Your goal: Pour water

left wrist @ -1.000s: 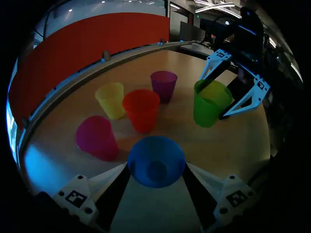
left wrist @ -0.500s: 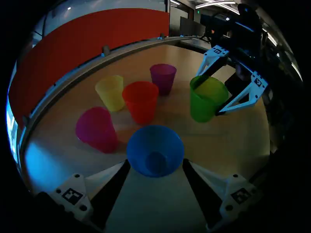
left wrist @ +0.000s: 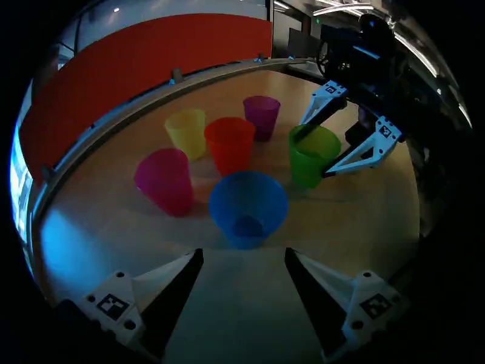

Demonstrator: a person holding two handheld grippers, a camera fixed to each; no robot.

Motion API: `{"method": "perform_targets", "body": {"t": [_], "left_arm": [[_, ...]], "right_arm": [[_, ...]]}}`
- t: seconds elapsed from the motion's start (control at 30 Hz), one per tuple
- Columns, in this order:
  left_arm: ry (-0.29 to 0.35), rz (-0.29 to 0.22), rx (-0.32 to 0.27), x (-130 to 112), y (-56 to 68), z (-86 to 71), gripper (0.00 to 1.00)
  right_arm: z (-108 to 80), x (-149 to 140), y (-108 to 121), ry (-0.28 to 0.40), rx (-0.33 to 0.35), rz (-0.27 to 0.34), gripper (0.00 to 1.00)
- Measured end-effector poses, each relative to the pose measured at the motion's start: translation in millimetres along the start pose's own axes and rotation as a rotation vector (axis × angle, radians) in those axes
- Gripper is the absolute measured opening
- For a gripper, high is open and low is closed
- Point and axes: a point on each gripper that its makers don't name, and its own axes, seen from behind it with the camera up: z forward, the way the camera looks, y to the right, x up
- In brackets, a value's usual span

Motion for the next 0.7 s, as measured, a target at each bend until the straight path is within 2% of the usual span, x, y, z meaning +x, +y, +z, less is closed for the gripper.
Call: {"method": "perform_targets", "body": {"t": [0.37, 0.7], "left_arm": [[0.018, -0.014, 0.020, -9.9, -3.6, -15.3, 1.00], [0.024, -0.016, 0.018, -16.7, 3.1, -20.7, 1.00]], "right_arm": [[5.2, -7.6, 0.7, -0.008, -0.002, 0.016, 0.90], [1.0, -14.0, 0.5, -0.012, -0.013, 0.028, 0.91]]}}
